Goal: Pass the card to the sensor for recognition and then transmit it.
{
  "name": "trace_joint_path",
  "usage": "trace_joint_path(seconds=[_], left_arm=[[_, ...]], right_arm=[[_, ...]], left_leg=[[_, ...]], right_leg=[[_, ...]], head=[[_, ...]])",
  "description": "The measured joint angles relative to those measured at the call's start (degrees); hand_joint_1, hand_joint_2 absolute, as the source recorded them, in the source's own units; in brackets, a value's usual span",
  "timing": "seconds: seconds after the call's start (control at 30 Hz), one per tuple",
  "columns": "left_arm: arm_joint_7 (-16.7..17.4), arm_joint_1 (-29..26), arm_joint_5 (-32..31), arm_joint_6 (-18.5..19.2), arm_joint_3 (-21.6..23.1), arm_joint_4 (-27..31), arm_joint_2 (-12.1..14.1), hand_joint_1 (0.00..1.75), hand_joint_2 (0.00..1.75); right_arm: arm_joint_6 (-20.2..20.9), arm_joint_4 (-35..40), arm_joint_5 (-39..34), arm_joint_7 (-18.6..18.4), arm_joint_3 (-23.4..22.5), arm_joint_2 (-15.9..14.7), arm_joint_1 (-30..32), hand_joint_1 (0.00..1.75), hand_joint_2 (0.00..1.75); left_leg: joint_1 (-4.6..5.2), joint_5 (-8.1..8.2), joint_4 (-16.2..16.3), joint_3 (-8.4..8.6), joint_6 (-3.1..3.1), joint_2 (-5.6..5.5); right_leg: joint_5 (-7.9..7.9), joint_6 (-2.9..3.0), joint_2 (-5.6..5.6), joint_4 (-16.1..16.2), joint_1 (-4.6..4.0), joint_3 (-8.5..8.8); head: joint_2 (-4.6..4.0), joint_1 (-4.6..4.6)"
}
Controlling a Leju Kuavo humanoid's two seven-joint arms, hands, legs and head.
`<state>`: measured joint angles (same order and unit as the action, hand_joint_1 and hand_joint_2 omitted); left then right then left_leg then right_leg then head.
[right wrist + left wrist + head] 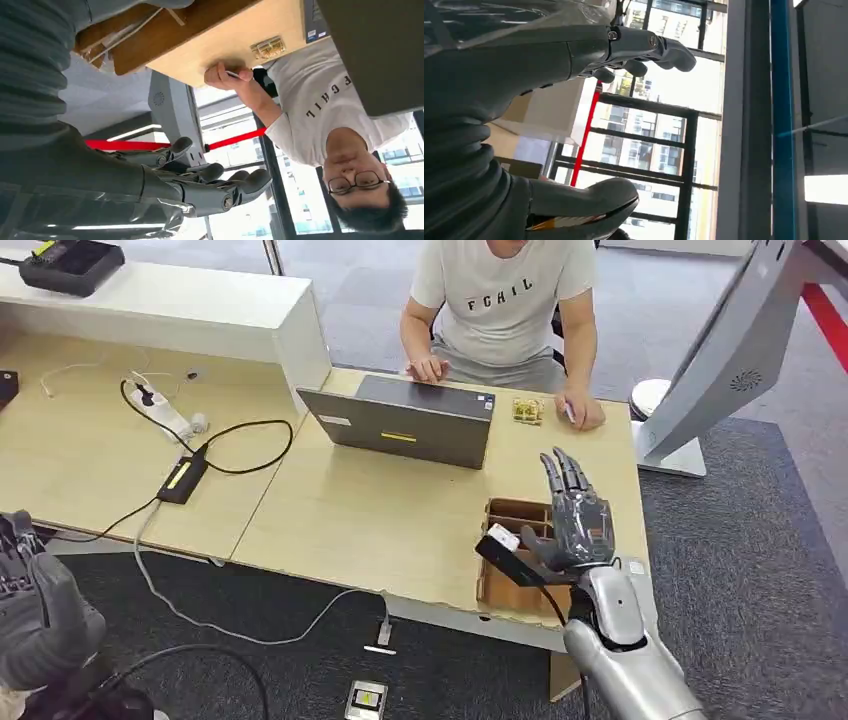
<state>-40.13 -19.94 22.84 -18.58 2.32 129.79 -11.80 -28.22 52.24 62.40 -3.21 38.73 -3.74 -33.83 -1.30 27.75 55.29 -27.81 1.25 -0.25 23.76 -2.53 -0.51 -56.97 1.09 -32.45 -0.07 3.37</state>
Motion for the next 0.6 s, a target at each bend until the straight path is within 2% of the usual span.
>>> trace_joint_path(seconds=[0.27,0.6], left_arm=[[0.0,-0.5,1.0,1.5,-0.8,0.1,-0.4,0.0,1.75],[0.0,-0.4,2.4,3.9,-1.3,-0.2,-0.5,0.0,1.75]], right_arm=[[1.2,0.6,0.0,-0.9,-0.4,-1.3,-0.1,0.0,1.75],[3.1,1.9,-0.9,-2.3,-0.4,-2.9,3.4,0.0,1.75]], left_leg=[[0.01,0.0,0.0,0.01,0.0,0.0],[0.01,0.0,0.0,0.02,0.0,0.0]], right_leg=[[0.0,0.0,0.0,0.0,0.0,0.0],[0.0,0.0,0.0,0.0,0.0,0.0]], head=[[0.0,0.0],[0.0,0.02]])
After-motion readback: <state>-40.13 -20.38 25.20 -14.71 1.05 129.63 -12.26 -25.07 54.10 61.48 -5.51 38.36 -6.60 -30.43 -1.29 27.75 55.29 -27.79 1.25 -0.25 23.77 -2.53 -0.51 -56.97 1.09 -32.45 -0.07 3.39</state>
